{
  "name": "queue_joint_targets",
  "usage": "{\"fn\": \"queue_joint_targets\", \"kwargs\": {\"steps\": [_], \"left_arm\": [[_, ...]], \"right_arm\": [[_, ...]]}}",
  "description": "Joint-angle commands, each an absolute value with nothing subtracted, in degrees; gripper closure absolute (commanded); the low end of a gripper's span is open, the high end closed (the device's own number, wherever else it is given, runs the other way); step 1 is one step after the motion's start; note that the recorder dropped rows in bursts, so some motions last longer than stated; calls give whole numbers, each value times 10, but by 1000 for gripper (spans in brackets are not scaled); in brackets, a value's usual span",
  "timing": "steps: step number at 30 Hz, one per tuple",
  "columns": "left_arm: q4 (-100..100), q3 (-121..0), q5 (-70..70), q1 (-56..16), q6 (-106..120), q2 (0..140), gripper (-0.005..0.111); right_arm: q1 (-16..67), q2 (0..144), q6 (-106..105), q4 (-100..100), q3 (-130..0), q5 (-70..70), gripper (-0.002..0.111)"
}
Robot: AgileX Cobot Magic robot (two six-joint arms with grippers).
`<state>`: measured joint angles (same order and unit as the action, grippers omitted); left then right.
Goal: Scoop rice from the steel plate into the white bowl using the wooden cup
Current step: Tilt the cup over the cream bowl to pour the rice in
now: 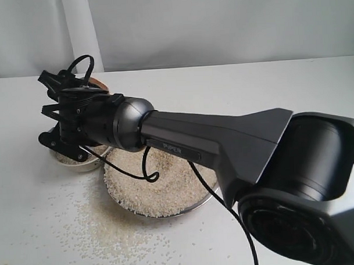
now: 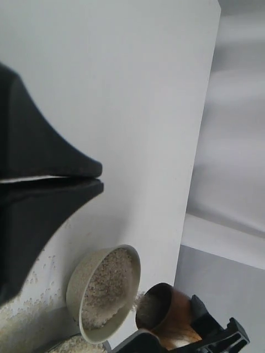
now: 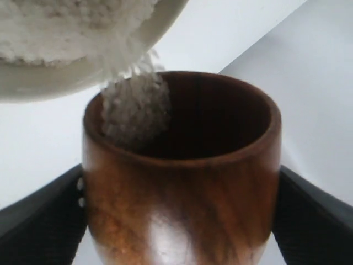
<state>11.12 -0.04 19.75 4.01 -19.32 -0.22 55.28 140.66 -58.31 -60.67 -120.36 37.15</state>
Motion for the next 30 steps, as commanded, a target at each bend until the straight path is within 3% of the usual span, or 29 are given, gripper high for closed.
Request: {"fn": "queue_joint_targets", "kwargs": {"steps": [1, 19, 30], "left_arm": [[113, 0, 194, 38, -194, 0, 107], [113, 0, 194, 38, -194, 0, 107], [113, 0, 194, 38, -194, 0, 107]], "right_arm": [[555, 1403, -612, -621, -1204, 349, 108], [566, 1403, -685, -602, -1204, 369, 108], [566, 1358, -112, -589, -1204, 423, 108]]}}
